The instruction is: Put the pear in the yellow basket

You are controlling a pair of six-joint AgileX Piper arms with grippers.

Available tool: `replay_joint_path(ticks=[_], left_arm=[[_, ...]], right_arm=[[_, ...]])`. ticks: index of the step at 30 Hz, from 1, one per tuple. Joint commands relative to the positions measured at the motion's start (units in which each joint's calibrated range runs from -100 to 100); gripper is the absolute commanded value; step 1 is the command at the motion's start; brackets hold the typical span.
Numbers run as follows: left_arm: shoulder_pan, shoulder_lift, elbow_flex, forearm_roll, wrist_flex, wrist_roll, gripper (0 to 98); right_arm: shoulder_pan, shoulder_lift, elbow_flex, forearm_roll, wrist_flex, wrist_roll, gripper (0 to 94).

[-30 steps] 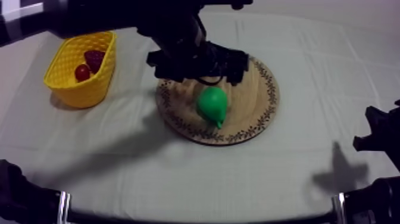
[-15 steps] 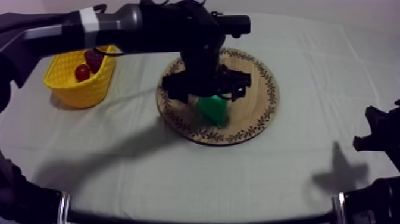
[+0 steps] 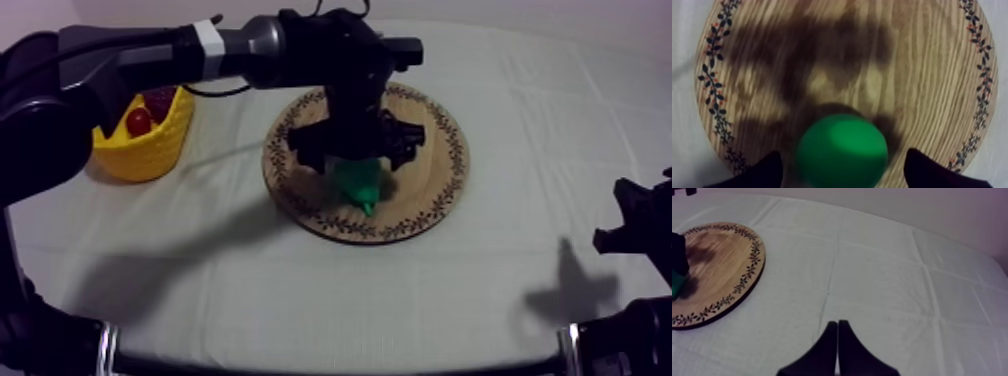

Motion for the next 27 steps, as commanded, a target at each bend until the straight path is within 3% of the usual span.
replay_joint_path(ticks=[1, 21, 27], left_arm=[[-0.1, 0.8, -0.7, 0.51, 0.7, -0.6, 89.0], [-1.6, 6.1, -6.6, 3.66, 5.7, -4.6, 73.4], [-1.6, 6.5, -6.7, 3.82, 5.6, -6.0, 58.4]], right_arm=[[0.0, 0.0, 0.1, 0.0, 0.0, 0.0, 0.5], [0.0, 0.0, 0.1, 0.0, 0.0, 0.0, 0.5], [0.0, 0.0, 0.1, 0.0, 0.0, 0.0, 0.5]])
